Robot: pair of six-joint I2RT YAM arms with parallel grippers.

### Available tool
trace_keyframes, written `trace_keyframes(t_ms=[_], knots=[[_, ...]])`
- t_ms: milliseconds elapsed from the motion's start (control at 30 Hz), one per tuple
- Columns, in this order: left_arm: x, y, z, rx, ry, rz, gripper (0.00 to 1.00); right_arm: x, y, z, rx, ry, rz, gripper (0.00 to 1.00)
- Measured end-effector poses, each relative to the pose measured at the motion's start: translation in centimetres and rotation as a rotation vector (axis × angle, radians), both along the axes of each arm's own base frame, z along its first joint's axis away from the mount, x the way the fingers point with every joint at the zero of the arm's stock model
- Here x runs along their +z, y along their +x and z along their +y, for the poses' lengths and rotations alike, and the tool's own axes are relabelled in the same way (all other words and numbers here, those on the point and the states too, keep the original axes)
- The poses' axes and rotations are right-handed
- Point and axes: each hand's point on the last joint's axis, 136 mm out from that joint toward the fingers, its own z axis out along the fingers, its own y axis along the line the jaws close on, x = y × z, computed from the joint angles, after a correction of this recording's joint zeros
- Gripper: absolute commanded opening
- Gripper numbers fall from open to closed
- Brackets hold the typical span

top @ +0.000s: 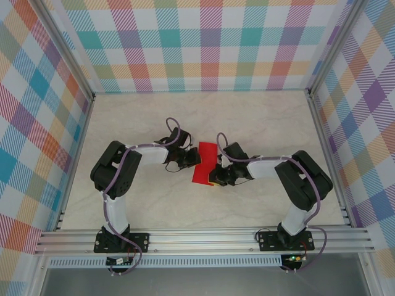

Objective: Fold a paper plane with a square sheet of paper (pick it up from the middle)
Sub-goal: Fold the square sheet of paper in half at the center of the table.

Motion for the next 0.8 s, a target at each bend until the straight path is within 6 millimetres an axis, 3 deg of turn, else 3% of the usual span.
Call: trace_keyframes(t_ms=[333,633,800], knots=[[0.0,0.0,0.0,0.0,0.0,-0.001,0.0,0.5,0.5,-0.5,-0.011,-0.024,-0.006,0.13],[0.0,0.0,0.0,-0.003,0.001,-0.003,0.0,4.1,7.8,-1.1,-0.092,0.05,-0.12,0.12],[0.0,0.0,0.0,-0.003,0.001,-0.003,0.0,2.2,8.6,-1.2,-0.099,0.034,-0.089,0.12]])
